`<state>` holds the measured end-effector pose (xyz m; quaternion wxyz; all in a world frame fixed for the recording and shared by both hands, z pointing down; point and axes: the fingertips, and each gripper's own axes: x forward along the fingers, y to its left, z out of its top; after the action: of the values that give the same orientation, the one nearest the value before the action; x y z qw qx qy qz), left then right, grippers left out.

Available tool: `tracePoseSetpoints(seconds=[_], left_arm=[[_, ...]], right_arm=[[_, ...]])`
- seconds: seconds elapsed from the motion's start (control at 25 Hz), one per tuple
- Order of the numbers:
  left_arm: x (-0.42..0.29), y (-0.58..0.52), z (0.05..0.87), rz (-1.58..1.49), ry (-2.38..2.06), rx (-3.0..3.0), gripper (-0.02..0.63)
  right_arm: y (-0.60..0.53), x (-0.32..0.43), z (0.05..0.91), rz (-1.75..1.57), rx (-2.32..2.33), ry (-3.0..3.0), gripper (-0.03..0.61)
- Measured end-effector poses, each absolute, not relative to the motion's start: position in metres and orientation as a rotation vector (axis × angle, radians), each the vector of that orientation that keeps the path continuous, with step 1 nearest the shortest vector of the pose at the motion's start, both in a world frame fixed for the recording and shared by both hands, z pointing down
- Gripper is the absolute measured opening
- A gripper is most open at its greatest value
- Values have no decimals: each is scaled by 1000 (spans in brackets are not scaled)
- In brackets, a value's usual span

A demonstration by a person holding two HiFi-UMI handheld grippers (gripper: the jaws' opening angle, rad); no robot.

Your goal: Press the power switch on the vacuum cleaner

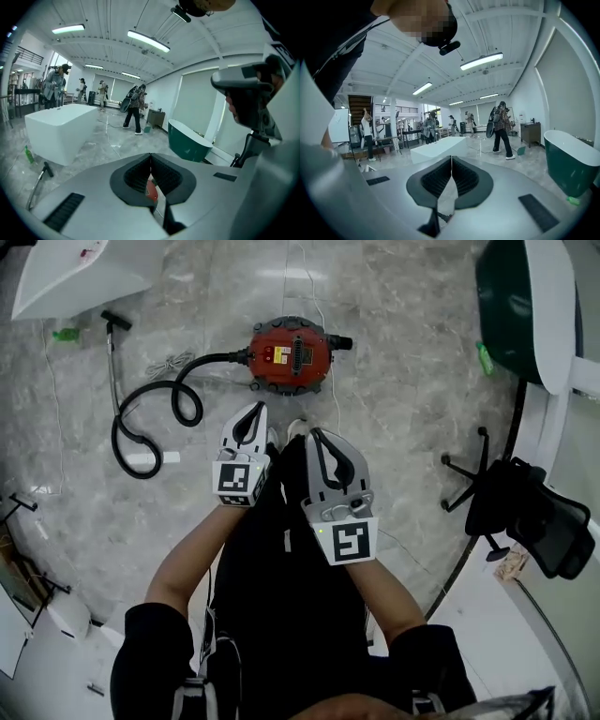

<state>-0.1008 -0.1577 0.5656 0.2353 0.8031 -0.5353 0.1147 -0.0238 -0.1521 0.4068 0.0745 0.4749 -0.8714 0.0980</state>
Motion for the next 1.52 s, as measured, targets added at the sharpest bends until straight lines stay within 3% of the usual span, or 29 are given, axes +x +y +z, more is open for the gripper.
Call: tracePoseSetpoints(seconds=[0.32, 0.72, 1.52], left_arm=[[-96, -154, 442, 134, -1556, 2240, 20], [-105, -138, 359, -16, -1610, 2294, 20], [-61, -136, 293, -107, -1759, 2390, 20]], right_arm=[[-138, -22, 346, 344, 1417, -2698, 20], [-117, -21, 313, 337, 1384, -2710, 20], [-141, -14, 280, 135, 1245, -2852, 18]])
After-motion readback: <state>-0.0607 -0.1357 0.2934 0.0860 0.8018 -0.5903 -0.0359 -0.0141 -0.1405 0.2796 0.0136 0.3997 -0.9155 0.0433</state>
